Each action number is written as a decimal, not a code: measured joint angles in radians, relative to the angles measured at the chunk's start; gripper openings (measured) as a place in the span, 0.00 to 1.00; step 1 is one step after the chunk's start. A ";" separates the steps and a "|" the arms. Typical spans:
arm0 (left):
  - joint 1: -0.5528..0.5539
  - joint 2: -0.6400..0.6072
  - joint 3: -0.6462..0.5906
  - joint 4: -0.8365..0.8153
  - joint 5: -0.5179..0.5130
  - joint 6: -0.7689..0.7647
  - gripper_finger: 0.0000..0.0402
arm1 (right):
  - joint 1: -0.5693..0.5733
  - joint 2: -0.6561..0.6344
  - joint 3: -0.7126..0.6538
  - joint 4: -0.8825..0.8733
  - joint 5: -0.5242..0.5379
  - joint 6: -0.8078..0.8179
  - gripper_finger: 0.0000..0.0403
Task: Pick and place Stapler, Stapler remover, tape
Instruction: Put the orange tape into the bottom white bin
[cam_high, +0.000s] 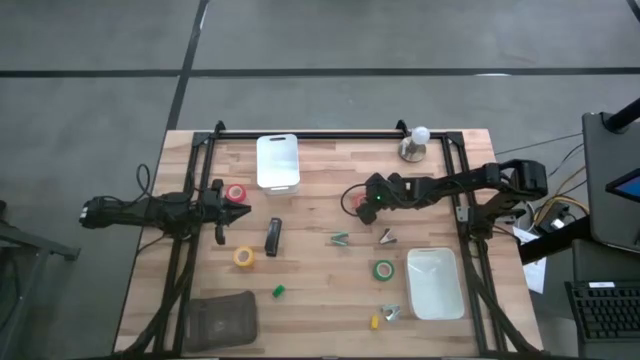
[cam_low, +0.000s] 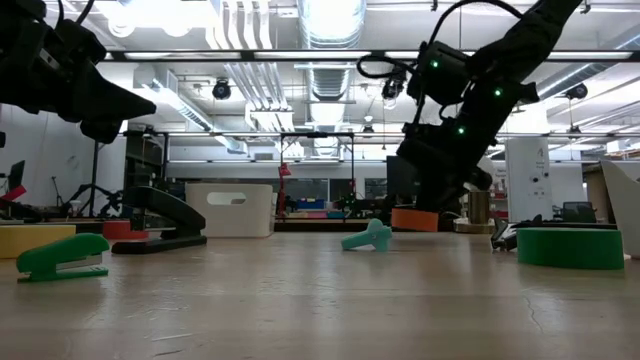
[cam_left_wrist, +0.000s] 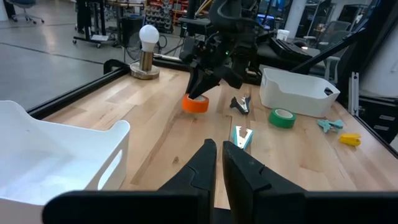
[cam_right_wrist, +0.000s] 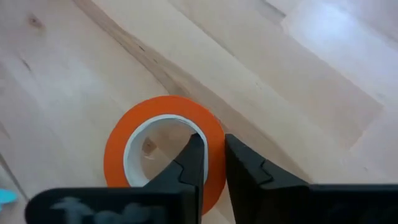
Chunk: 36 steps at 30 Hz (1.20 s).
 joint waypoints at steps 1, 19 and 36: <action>0.000 0.000 0.000 0.000 0.000 0.000 0.08 | 0.000 -0.003 0.006 -0.011 0.000 -0.002 0.11; 0.000 0.001 0.000 0.000 0.000 0.000 0.08 | 0.093 -0.226 0.055 -0.204 -0.011 0.064 0.11; 0.000 0.001 0.000 0.000 0.000 0.000 0.08 | 0.472 -0.506 0.055 -0.371 -0.060 0.359 0.12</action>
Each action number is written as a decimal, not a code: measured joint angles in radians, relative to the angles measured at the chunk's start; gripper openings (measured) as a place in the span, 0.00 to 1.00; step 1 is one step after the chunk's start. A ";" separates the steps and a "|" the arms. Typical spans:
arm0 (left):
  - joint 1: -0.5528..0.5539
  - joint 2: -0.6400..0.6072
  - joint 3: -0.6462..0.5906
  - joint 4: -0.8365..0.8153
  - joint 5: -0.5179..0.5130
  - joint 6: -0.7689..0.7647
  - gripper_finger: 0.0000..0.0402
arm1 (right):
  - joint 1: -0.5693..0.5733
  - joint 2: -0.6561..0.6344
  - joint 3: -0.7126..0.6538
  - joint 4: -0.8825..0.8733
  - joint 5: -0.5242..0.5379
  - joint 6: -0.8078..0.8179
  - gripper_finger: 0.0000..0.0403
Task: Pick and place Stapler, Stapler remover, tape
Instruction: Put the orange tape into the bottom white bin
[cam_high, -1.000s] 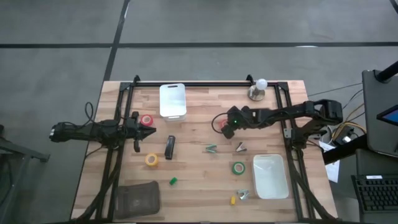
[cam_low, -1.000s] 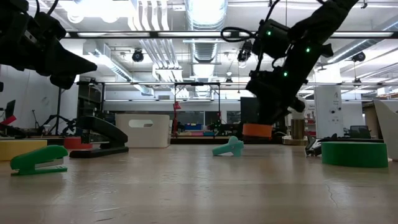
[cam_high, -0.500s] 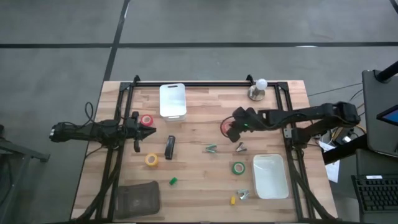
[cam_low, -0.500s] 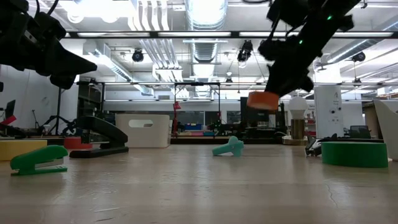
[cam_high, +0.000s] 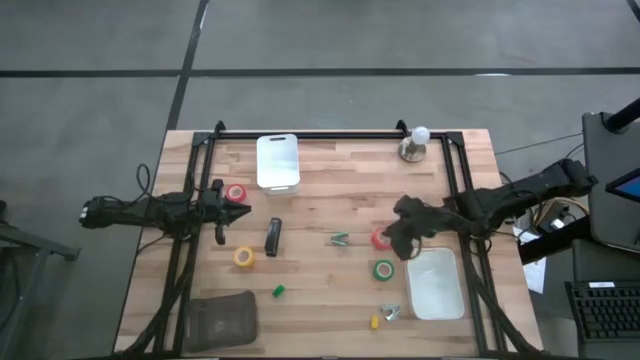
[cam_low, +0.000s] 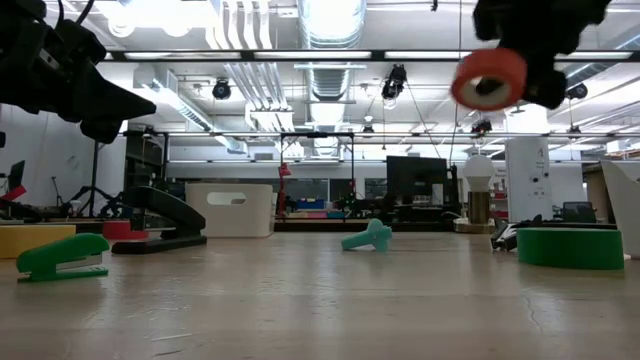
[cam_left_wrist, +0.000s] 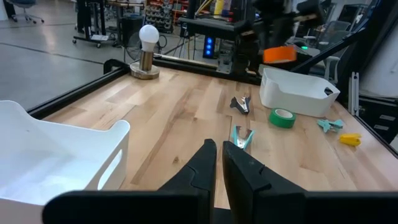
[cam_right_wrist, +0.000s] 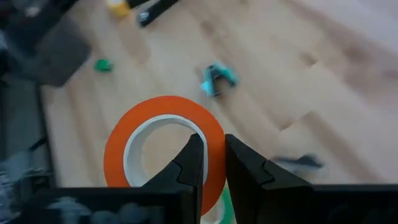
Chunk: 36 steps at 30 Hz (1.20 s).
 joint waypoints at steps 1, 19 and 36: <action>0.000 0.000 0.000 0.000 0.000 0.000 0.08 | 0.023 -0.011 0.000 -0.003 0.000 0.030 0.12; 0.000 0.000 0.000 0.000 0.000 0.000 0.08 | 0.337 -0.032 0.000 -0.200 -0.001 0.501 0.12; 0.000 0.000 0.000 0.000 0.000 0.000 0.08 | 0.423 -0.032 0.000 -0.363 -0.082 0.714 0.12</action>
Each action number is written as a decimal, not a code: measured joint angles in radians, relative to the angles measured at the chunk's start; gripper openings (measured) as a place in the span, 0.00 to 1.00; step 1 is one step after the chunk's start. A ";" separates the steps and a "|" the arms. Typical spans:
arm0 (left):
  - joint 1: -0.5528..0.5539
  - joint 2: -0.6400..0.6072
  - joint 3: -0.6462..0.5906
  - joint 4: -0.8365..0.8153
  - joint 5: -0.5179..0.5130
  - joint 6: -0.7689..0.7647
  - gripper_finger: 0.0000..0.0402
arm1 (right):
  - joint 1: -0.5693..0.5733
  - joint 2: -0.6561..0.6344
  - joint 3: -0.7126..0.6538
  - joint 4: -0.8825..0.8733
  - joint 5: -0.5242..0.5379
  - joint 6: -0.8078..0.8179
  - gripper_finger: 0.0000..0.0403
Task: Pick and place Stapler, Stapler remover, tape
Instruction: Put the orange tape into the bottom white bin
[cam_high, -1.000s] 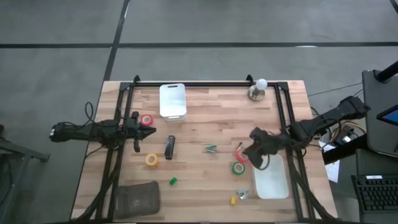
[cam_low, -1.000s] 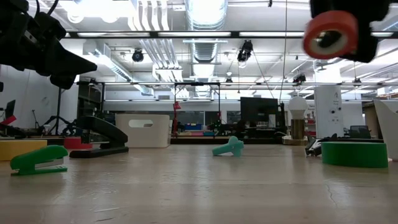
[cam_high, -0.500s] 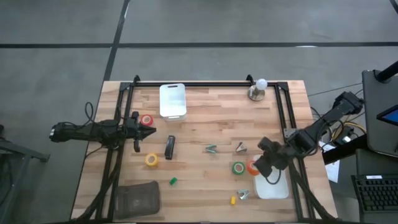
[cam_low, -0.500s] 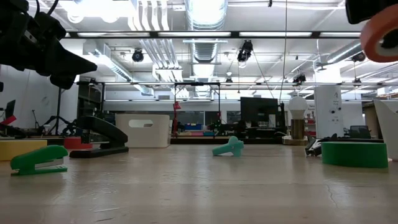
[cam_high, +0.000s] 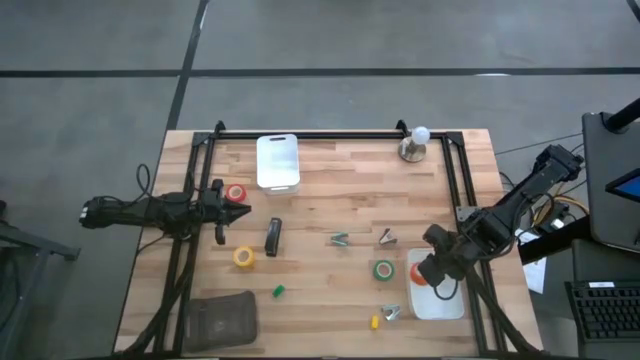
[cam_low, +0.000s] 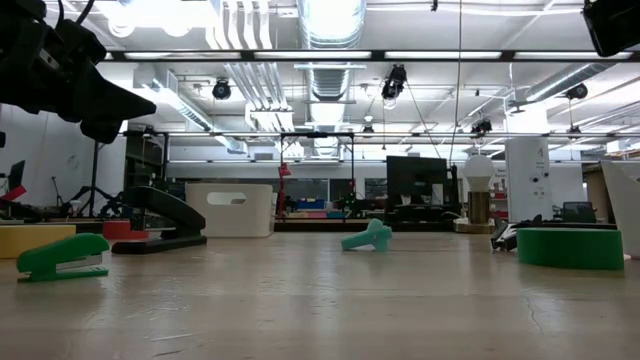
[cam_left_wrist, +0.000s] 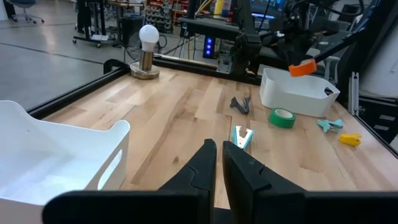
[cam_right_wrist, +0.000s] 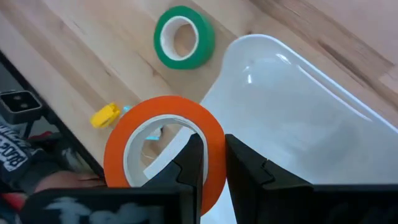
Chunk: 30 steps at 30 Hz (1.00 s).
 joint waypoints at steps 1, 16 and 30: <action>0.000 0.000 0.000 0.000 0.000 0.000 0.08 | 0.000 0.000 0.000 -0.005 0.000 0.001 0.12; 0.000 0.000 0.000 0.000 0.000 0.000 0.08 | 0.007 0.139 0.000 -0.124 -0.119 -0.080 0.12; 0.000 0.000 0.000 0.000 0.000 0.000 0.08 | 0.007 0.349 0.000 -0.112 -0.080 -0.083 0.12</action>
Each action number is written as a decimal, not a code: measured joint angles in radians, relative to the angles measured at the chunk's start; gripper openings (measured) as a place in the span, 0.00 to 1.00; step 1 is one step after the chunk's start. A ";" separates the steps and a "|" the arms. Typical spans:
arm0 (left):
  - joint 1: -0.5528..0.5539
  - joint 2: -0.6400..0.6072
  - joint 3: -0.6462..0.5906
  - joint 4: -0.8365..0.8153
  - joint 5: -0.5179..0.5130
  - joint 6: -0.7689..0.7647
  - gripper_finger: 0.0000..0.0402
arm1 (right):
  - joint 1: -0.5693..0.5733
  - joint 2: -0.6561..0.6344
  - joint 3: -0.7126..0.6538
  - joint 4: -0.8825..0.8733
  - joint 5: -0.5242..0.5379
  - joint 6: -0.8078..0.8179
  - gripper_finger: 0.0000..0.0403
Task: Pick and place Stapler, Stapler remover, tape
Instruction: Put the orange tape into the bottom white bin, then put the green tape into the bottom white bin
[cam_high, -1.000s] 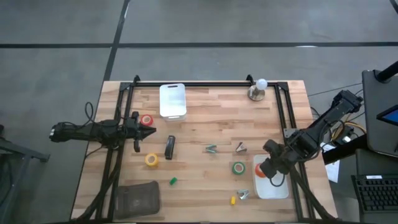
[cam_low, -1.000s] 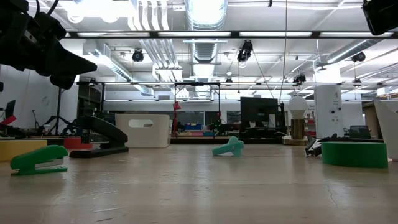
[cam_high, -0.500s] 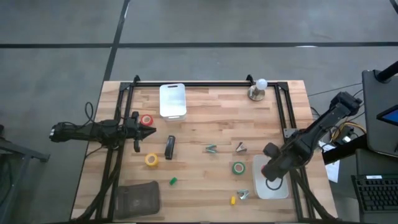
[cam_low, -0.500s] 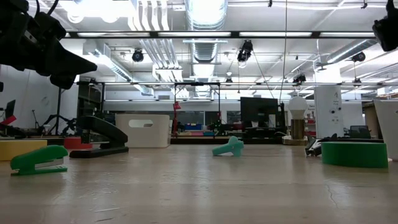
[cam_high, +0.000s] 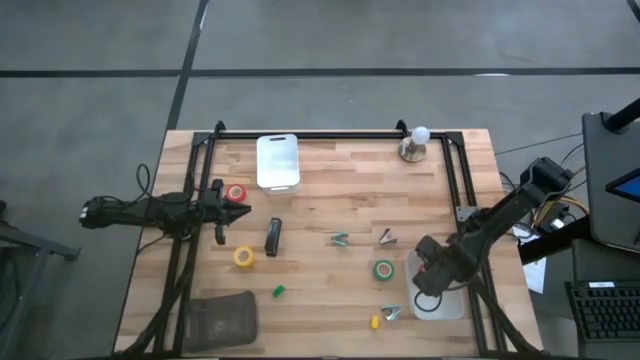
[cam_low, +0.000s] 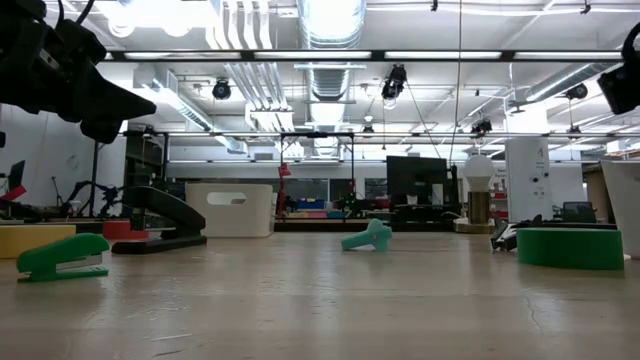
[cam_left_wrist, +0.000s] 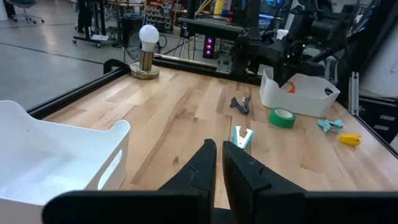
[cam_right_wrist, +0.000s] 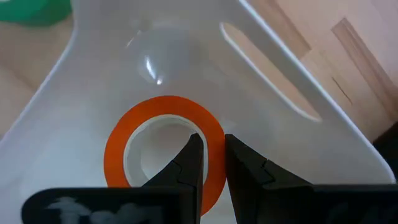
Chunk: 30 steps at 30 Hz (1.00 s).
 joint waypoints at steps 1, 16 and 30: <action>0.000 0.000 0.000 0.000 0.000 0.000 0.08 | 0.000 0.012 0.000 0.007 0.005 0.000 0.12; 0.000 0.000 0.000 0.000 0.000 0.000 0.08 | 0.000 0.049 0.001 0.015 0.017 0.011 0.13; 0.000 0.000 0.000 0.000 0.000 0.000 0.08 | -0.001 0.017 0.001 0.010 -0.028 0.017 0.36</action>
